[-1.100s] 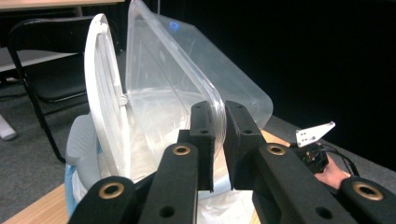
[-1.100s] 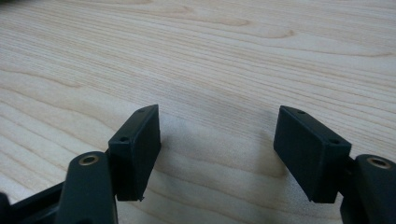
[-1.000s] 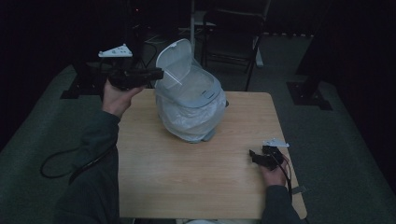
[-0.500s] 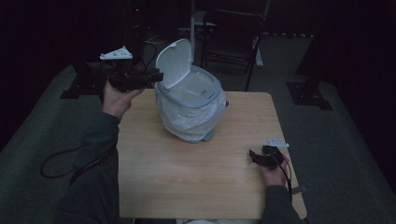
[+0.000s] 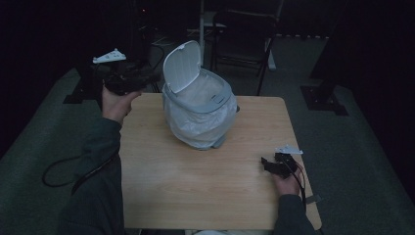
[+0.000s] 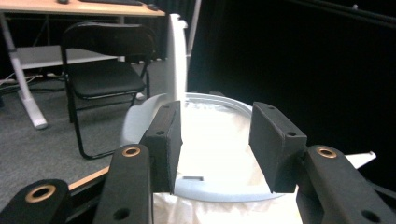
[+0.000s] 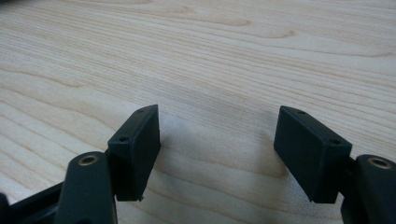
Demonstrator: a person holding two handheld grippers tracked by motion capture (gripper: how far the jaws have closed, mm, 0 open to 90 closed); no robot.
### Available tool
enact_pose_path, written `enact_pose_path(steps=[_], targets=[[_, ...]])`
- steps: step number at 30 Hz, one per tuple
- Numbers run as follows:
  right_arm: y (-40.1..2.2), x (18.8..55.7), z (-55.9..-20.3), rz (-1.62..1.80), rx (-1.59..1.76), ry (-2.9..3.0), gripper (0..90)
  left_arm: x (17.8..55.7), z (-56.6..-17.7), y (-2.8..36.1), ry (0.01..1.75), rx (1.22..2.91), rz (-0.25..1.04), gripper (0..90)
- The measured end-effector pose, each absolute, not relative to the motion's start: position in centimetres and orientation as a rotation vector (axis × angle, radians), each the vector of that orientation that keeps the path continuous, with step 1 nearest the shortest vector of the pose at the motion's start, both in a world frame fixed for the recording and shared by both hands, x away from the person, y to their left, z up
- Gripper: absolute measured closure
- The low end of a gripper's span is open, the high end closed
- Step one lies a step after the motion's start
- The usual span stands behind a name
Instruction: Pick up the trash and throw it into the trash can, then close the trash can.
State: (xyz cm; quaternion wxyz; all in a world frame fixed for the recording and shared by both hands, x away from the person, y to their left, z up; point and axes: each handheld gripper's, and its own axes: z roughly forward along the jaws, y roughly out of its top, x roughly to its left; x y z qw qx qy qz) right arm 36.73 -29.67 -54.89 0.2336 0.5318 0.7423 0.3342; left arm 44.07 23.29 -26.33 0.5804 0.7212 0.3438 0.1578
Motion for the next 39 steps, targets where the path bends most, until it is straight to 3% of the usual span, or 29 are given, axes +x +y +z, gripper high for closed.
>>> enact_pose_path(steps=[21, 39], targets=[[-29.7, 36.7, -54.9, 0.918, 1.46, 2.039, 30.6, 45.4, -27.1, 25.2, 0.908, 1.611, 0.424, 51.4], [-29.6, 36.7, -54.9, 0.916, 1.462, 2.036, 30.2, 46.8, -27.7, 24.4, 0.908, 1.6, 0.476, 51.4]])
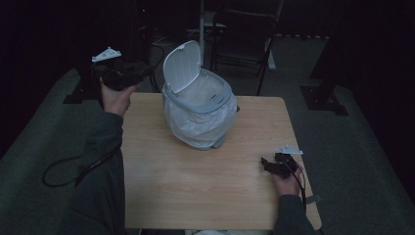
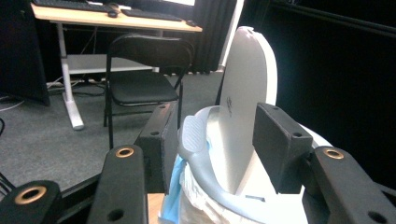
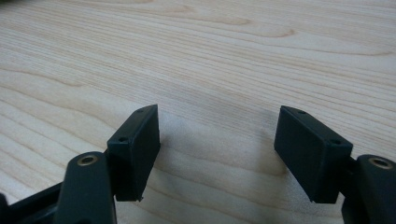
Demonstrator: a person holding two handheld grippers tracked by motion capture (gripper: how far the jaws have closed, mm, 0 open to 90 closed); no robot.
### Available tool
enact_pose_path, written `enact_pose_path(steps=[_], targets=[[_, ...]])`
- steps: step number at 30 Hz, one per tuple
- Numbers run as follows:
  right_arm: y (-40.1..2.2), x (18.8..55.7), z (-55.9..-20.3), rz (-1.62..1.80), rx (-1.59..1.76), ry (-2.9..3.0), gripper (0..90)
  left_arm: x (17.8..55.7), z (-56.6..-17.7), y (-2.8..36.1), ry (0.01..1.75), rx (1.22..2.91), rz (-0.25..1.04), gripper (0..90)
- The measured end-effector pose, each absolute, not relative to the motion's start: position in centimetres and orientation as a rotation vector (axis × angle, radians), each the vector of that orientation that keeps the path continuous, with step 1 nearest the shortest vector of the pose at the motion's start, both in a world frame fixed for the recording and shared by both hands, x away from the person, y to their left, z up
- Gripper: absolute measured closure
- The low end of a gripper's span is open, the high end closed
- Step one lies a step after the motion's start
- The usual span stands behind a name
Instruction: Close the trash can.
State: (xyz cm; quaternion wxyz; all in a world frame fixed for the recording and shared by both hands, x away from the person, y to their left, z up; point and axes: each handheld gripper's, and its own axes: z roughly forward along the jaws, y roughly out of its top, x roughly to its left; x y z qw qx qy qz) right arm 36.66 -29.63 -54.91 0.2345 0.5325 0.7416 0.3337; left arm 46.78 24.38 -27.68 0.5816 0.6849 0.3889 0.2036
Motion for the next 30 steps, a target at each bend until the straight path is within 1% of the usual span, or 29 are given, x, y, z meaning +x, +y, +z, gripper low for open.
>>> enact_pose_path(steps=[16, 30], targets=[[-29.6, 36.7, -54.9, 0.915, 1.461, 2.036, 30.1, 47.5, -27.6, 22.6, 0.904, 1.616, 0.472, 50.3], [-29.6, 36.6, -54.9, 0.917, 1.462, 2.036, 30.0, 48.3, -27.8, 22.4, 0.935, 1.599, 0.471, 51.1]])
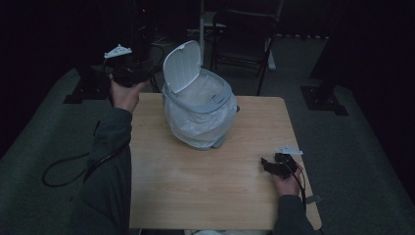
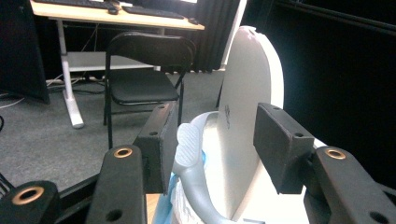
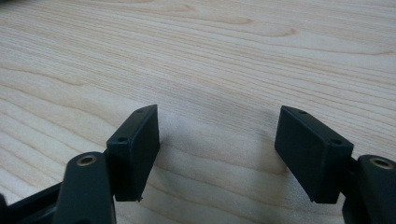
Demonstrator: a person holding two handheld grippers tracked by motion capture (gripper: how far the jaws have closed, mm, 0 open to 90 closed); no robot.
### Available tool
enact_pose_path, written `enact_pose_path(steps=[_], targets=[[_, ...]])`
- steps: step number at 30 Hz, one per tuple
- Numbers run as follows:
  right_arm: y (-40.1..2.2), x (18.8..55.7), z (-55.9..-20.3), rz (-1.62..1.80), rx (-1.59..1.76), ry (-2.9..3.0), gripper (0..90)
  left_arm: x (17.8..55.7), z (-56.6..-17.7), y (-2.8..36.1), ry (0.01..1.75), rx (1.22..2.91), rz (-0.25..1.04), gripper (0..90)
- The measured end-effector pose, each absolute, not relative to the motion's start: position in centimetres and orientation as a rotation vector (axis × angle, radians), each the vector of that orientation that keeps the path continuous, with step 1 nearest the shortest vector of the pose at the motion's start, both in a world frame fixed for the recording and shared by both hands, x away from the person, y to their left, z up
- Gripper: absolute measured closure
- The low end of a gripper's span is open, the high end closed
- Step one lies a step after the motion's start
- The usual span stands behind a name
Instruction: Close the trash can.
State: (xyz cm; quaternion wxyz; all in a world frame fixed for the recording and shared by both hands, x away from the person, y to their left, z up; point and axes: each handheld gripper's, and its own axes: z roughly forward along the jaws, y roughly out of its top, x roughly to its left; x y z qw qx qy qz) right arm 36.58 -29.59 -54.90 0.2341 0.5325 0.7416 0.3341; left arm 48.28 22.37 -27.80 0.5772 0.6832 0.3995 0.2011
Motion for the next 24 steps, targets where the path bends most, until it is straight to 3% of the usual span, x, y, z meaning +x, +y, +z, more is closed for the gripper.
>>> enact_pose_path(steps=[24], targets=[[-29.6, 36.6, -54.9, 0.916, 1.459, 2.036, 29.9, 48.4, -29.0, 19.8, 0.887, 1.589, 0.347, 53.6]])
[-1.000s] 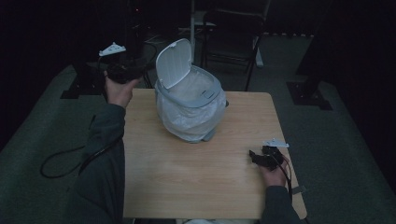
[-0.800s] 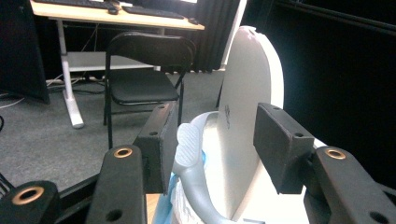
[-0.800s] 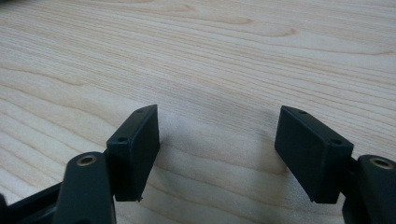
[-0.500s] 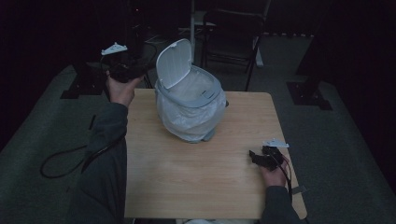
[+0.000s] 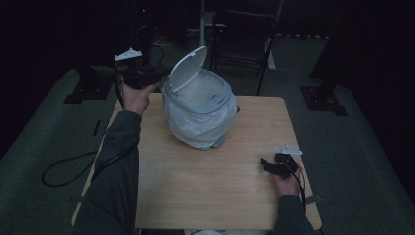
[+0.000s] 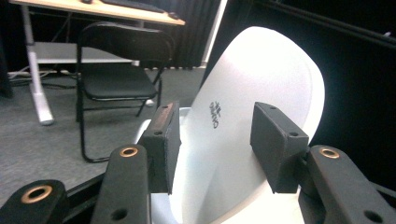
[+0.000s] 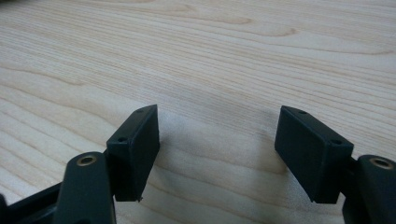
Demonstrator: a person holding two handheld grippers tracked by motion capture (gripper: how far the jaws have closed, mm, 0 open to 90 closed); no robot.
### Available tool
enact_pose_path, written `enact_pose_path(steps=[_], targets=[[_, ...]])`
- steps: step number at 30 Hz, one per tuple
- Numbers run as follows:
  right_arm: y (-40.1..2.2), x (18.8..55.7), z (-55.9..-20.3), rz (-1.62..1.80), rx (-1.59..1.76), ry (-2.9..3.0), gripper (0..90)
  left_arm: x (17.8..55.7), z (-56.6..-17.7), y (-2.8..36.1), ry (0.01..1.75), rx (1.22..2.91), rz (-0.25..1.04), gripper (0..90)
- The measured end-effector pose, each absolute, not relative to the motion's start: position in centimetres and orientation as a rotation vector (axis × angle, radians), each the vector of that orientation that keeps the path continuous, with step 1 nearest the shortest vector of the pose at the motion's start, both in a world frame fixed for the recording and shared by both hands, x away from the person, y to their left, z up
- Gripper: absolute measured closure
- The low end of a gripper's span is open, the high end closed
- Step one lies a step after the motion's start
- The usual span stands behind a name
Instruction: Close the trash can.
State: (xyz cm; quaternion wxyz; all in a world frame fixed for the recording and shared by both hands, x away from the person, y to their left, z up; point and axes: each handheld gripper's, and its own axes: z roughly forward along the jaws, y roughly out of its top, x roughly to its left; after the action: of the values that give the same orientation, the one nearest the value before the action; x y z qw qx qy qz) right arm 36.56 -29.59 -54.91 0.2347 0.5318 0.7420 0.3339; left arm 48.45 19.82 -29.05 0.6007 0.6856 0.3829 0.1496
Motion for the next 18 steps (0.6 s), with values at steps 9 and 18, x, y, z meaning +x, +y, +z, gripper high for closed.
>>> enact_pose_path(steps=[9, 18], targets=[[-29.6, 36.6, -54.9, 0.916, 1.459, 2.036, 30.0, 48.3, -30.2, 17.9, 0.859, 1.639, 0.31, 54.2], [-29.6, 36.5, -54.9, 0.917, 1.46, 2.037, 29.9, 48.0, -30.8, 16.3, 0.827, 1.684, 0.285, 55.2]])
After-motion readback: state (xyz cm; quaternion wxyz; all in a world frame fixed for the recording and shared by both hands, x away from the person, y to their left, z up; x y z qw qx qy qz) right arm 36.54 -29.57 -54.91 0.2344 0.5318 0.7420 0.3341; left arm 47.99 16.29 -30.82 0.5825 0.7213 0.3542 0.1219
